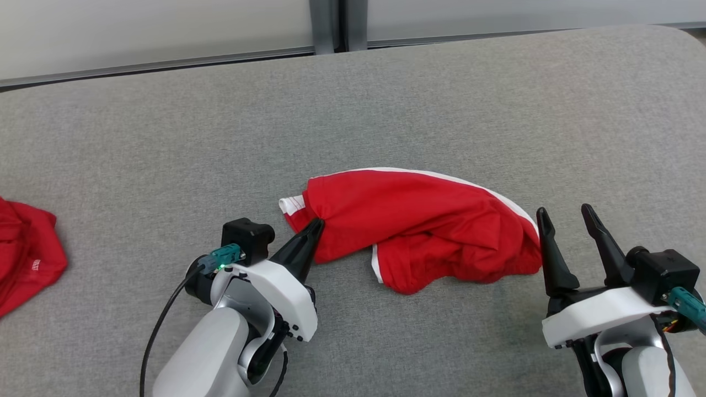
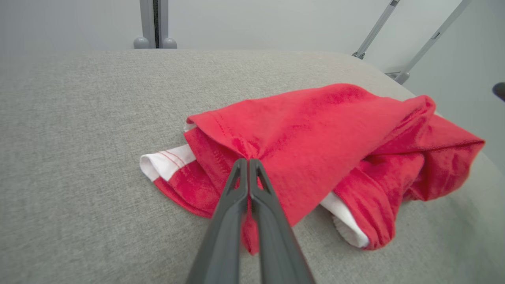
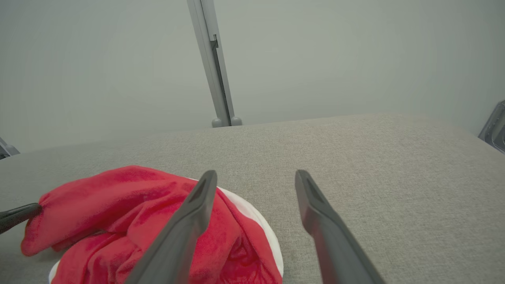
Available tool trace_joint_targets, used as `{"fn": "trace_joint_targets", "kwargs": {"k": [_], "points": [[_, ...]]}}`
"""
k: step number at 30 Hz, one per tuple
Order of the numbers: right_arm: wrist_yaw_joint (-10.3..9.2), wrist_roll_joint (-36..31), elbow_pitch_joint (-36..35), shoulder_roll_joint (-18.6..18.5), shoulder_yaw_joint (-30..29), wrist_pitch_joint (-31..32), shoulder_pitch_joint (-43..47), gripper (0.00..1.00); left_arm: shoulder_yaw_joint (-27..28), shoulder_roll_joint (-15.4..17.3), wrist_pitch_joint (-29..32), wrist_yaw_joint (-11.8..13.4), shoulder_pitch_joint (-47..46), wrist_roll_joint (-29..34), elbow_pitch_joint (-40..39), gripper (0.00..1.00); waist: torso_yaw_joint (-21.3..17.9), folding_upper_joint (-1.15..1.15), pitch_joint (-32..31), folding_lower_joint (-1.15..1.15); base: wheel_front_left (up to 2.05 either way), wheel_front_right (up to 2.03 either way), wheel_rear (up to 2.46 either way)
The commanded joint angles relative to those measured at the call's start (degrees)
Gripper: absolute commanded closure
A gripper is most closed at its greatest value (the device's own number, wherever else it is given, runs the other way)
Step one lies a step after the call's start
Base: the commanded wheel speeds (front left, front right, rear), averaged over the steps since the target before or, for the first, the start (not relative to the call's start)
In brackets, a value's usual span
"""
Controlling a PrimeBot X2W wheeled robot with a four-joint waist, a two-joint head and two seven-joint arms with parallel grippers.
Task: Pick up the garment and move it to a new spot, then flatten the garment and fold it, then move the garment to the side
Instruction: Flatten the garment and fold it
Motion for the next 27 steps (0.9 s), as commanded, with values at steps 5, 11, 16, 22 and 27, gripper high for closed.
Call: {"fn": "trace_joint_targets", "kwargs": {"k": [5, 11, 16, 22, 27], "points": [[-0.03, 0.36, 0.35, -0.04, -0.34, -0.62, -0.83, 0.0, -0.56, 2.14, -2.09, -0.39, 0.16, -0.6, -3.5, 1.0, 1.54, 0.0, -0.11, 0.0, 0.0, 0.0, 0.0], [-0.03, 0.44, 0.36, 0.02, -1.03, -0.46, -0.34, 0.0, -1.21, 5.76, -1.89, 1.18, 4.93, 0.99, -10.61, 1.0, 2.72, 0.0, -1.06, 0.0, 0.0, 0.0, 0.0], [-0.03, 0.56, 0.23, 0.06, -1.28, -0.02, 0.3, 0.0, -2.3, 10.07, 3.44, 2.97, 14.15, -0.07, -16.62, 1.0, 3.19, 0.0, -1.52, 0.0, 0.0, 0.0, 0.0], [-0.03, 0.62, 0.01, 0.08, -2.14, 0.72, 1.45, 0.0, -2.36, 11.97, 6.04, 5.32, 22.98, -2.24, -20.6, 1.0, 4.09, 0.0, -1.81, 0.0, 0.0, 0.0, 0.0], [-0.03, 0.69, -0.17, 0.09, -2.29, 1.15, 1.97, 0.0, -2.11, 10.97, 4.32, 6.61, 25.15, -2.86, -18.87, 1.0, 4.17, 0.0, -2.48, 0.0, 0.0, 0.0, 0.0]]}}
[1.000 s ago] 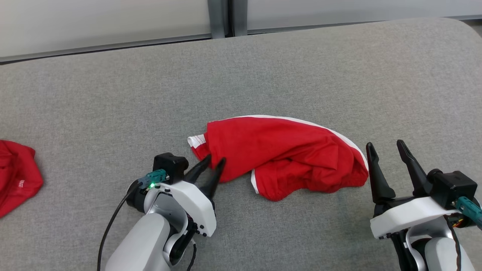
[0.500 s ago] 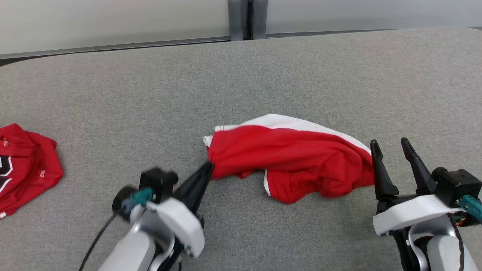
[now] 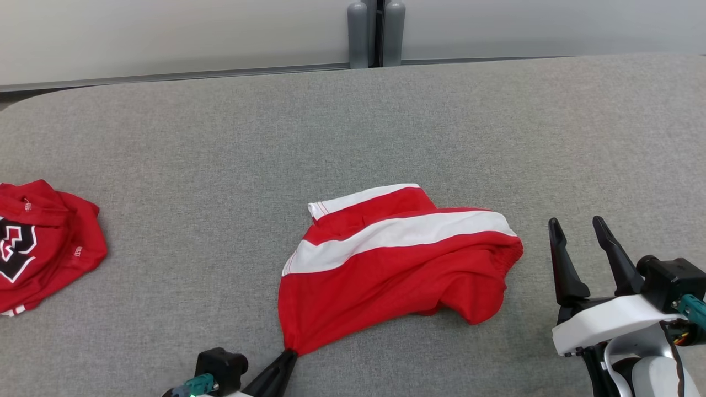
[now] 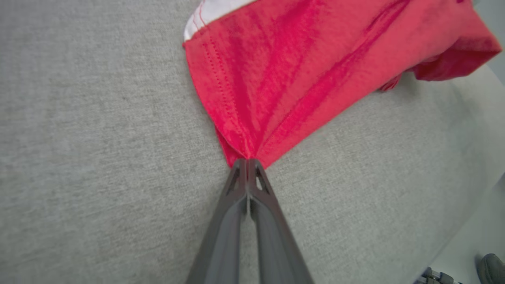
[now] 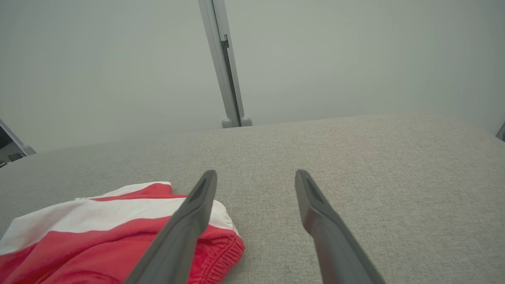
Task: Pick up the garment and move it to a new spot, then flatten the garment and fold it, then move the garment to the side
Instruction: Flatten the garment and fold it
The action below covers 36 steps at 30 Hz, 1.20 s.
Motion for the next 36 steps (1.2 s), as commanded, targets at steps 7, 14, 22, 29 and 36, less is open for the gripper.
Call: {"fn": "trace_joint_targets", "kwargs": {"k": [7, 14, 22, 29, 36], "points": [[-0.02, -0.27, -1.24, -0.08, -0.85, 0.72, 1.25, 0.0, 3.25, -2.8, -9.47, 1.66, -0.65, -0.66, 4.32, 0.0, -0.63, 0.0, -1.56, 0.0, 0.0, 0.0, 0.0], [-0.02, -1.3, -2.65, -0.07, -1.19, 1.44, 2.07, 0.0, 7.75, -2.86, -17.43, 3.98, -2.54, 1.25, 2.51, 0.0, -0.64, 0.0, -3.27, 0.0, 0.0, 0.0, 0.0], [-0.02, -1.92, -4.11, -0.09, -0.58, 2.38, 3.23, 0.0, 15.67, -1.57, -18.82, 7.86, -4.88, 4.88, -3.8, 0.0, -0.41, 0.0, -5.44, 0.0, 0.0, 0.0, 0.0], [-0.02, -1.77, -4.62, -0.3, 0.58, 3.4, 4.37, 0.0, 18.13, 0.72, -18.5, 7.24, -3.24, 5.38, -3.86, 0.0, -0.48, 0.0, -7.12, 0.0, 0.0, 0.0, 0.0], [-0.02, -1.24, -5.4, -0.47, 0.78, 3.68, 4.56, 0.0, 17.54, 2.09, -16.09, 7.11, -1.46, 5.07, -4.18, 0.0, -0.35, 0.0, -7.26, 0.0, 0.0, 0.0, 0.0]]}}
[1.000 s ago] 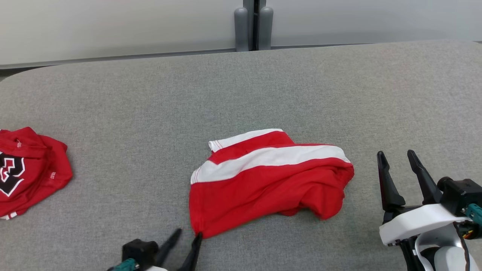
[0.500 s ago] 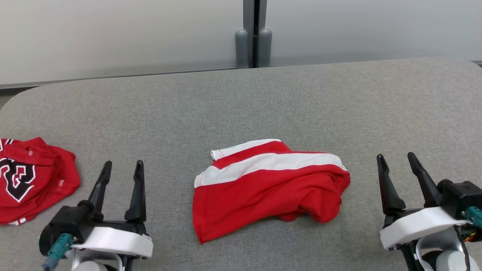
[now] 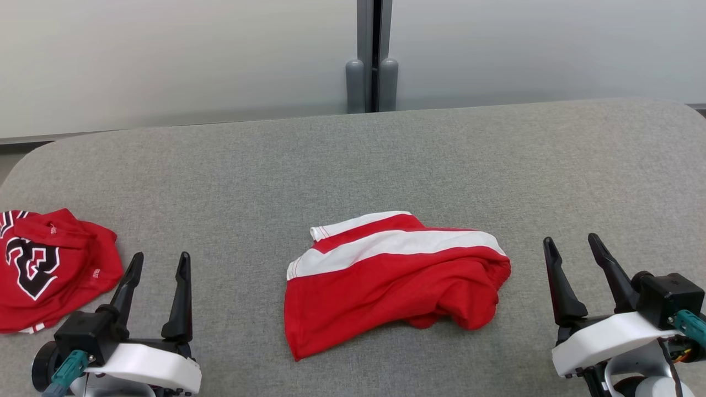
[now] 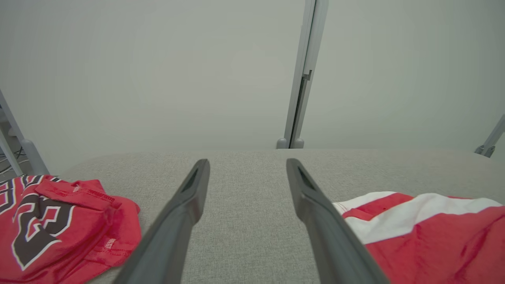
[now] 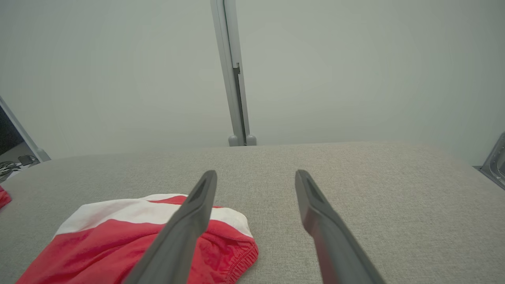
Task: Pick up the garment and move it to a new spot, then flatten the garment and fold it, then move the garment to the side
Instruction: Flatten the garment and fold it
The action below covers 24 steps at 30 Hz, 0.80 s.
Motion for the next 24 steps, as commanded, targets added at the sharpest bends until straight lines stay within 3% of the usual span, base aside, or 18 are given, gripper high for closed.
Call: {"fn": "trace_joint_targets", "kwargs": {"k": [1, 12, 18, 24], "points": [[-0.02, 0.38, -0.39, -0.34, -0.18, 0.07, 0.13, 0.0, -0.14, 0.47, 0.23, 0.0, 0.64, 0.2, -0.37, 0.0, 0.12, 0.0, 0.07, 0.0, 0.0, 0.0, 0.0], [-0.02, 0.52, -0.58, -0.29, -0.11, 0.29, -0.31, 0.0, -1.65, 0.81, 2.01, 0.4, -0.57, 0.81, -1.5, 0.0, 0.57, 0.0, 0.58, 0.0, 0.0, 0.0, 0.0], [-0.02, 0.95, -0.67, -0.22, 0.51, 0.32, -1.69, 0.0, -6.21, -0.68, 7.23, -2.84, -6.78, 0.55, 1.04, 0.0, 0.37, 0.0, 3.36, 0.0, 0.0, 0.0, 0.0], [-0.02, 1.39, 0.04, -0.19, 1.64, 0.0, -3.25, 0.0, -10.9, -3.66, 12.88, -7.45, -14.24, -1.04, 10.3, 0.0, -0.69, 0.0, 6.3, 0.0, 0.0, 0.0, 0.0]]}}
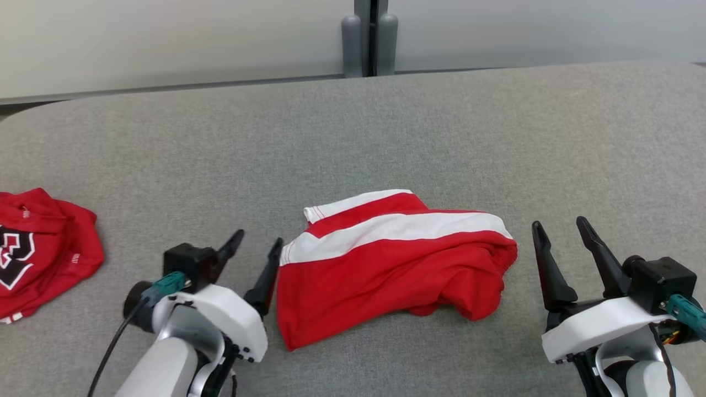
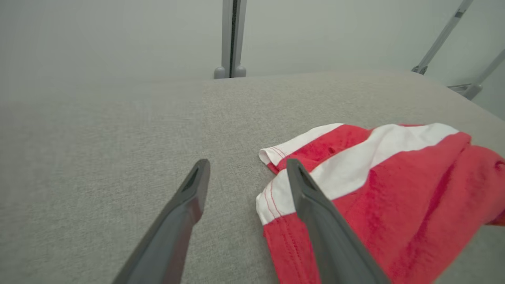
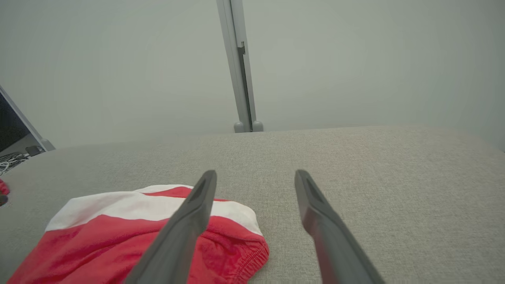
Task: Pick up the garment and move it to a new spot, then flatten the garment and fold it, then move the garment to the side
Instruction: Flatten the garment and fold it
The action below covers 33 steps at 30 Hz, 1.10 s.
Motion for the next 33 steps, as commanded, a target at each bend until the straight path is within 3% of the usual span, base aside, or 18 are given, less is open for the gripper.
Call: {"fn": "trace_joint_targets", "kwargs": {"k": [1, 6, 7, 8, 9, 10, 11, 23, 33], "points": [[-0.03, 0.33, 0.16, -0.22, 0.02, -0.18, -0.76, 0.0, -0.38, -0.25, 0.34, -0.85, -1.62, -0.3, 1.77, 0.0, -0.68, 0.0, 0.93, 0.0, 0.0, 0.0, 0.0], [-0.03, 0.71, 1.02, -0.17, 0.19, -0.66, -1.41, 0.0, -2.23, -2.26, 2.23, -3.4, -5.11, -1.87, 9.89, 0.0, -1.73, 0.0, 2.33, 0.0, 0.0, 0.0, 0.0], [-0.03, 0.73, 1.17, -0.17, 0.08, -0.76, -1.54, 0.0, -2.54, -2.56, 2.35, -3.77, -5.68, -2.25, 11.23, 0.07, -1.86, 0.0, 2.57, 0.0, 0.0, 0.0, 0.0], [-0.03, 0.81, 1.25, -0.14, 0.11, -0.86, -1.72, 0.0, -2.91, -2.62, 2.67, -4.23, -6.16, -2.43, 12.45, 0.42, -2.01, 0.0, 2.79, 0.0, 0.0, 0.0, 0.0], [-0.03, 0.76, 1.29, -0.14, 0.07, -0.88, -1.85, 0.0, -3.12, -2.62, 2.51, -4.46, -6.7, -2.48, 13.55, 0.65, -2.11, 0.0, 2.99, 0.0, 0.0, 0.0, 0.0], [-0.03, 0.76, 1.36, -0.14, -0.04, -0.77, -1.91, 0.0, -3.23, -2.67, 2.32, -4.81, -7.27, -2.66, 14.59, 0.95, -2.2, 0.0, 3.17, 0.0, 0.0, 0.0, 0.0], [-0.03, 0.86, 1.44, -0.13, -0.11, -0.79, -1.91, 0.0, -3.56, -2.78, 2.17, -4.96, -7.61, -2.74, 15.58, 1.0, -2.27, 0.0, 3.3, 0.0, 0.0, 0.0, 0.0], [-0.03, 1.86, 6.58, -2.01, -3.73, -1.29, -3.32, 0.0, -4.7, -3.3, -2.85, -5.96, -11.52, -2.53, 21.01, 1.0, -1.35, 0.0, 5.09, 0.0, 0.0, 0.0, 0.0], [-0.03, 5.8, 16.31, -3.07, 2.18, -2.14, -10.25, 0.0, -5.74, -3.46, -5.17, -6.22, -14.76, -2.04, 21.28, 1.0, 1.1, 0.0, 9.81, 0.0, 0.0, 0.0, 0.0]]}}
